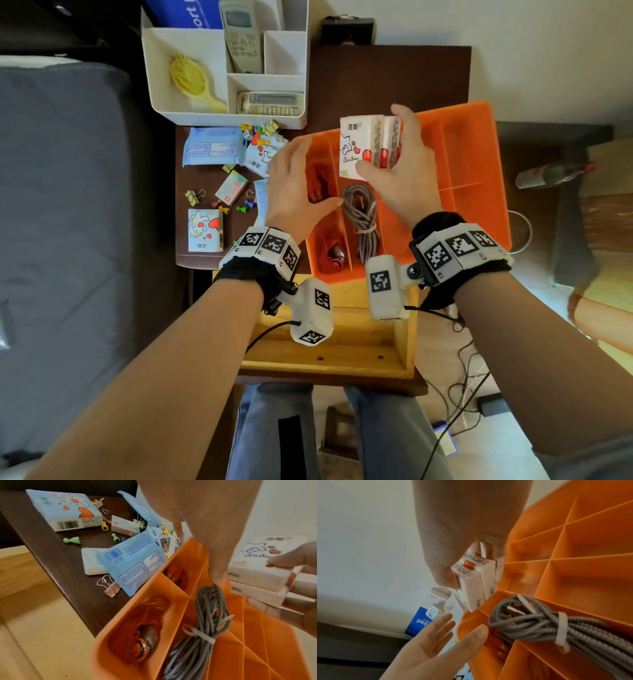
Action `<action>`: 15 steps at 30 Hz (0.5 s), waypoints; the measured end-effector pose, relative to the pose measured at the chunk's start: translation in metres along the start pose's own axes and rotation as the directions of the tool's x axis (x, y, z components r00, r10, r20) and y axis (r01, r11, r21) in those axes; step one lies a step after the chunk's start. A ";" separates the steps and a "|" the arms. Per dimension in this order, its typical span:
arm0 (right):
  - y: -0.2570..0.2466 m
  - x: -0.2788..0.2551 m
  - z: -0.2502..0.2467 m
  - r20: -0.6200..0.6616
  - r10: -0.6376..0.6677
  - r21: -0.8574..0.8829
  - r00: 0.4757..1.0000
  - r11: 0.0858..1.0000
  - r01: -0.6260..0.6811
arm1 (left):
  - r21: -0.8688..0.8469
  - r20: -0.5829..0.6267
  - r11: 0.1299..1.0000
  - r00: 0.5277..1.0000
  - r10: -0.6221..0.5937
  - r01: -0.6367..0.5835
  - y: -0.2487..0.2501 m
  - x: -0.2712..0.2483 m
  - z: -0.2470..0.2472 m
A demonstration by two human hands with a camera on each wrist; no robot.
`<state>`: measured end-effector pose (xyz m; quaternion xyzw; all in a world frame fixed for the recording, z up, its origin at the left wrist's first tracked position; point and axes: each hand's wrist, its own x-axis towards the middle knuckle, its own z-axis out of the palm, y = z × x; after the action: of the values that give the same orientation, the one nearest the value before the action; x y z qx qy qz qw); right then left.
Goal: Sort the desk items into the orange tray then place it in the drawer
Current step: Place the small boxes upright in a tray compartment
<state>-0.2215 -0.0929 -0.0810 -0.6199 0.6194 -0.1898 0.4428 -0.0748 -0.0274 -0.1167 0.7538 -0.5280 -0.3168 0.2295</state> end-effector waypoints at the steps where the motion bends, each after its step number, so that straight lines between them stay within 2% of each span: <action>1: 0.002 0.004 0.002 0.008 0.007 -0.028 1.000 1.000 -0.006 | 0.014 0.001 1.000 1.000 -0.012 0.012 -0.003 0.000 0.001; 6: 0.008 0.014 0.014 0.080 0.006 -0.181 0.997 0.984 0.008 | 0.034 -0.016 0.999 1.000 0.006 -0.005 -0.012 0.003 0.007; 15: 0.012 0.018 0.015 0.087 0.004 -0.354 0.996 0.935 0.027 | 0.072 -0.055 0.997 0.998 0.029 -0.025 -0.003 0.009 0.010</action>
<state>-0.2140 -0.1036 -0.1043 -0.7007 0.6202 -0.0507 0.3490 -0.0775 -0.0353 -0.1281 0.7630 -0.5422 -0.2734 0.2215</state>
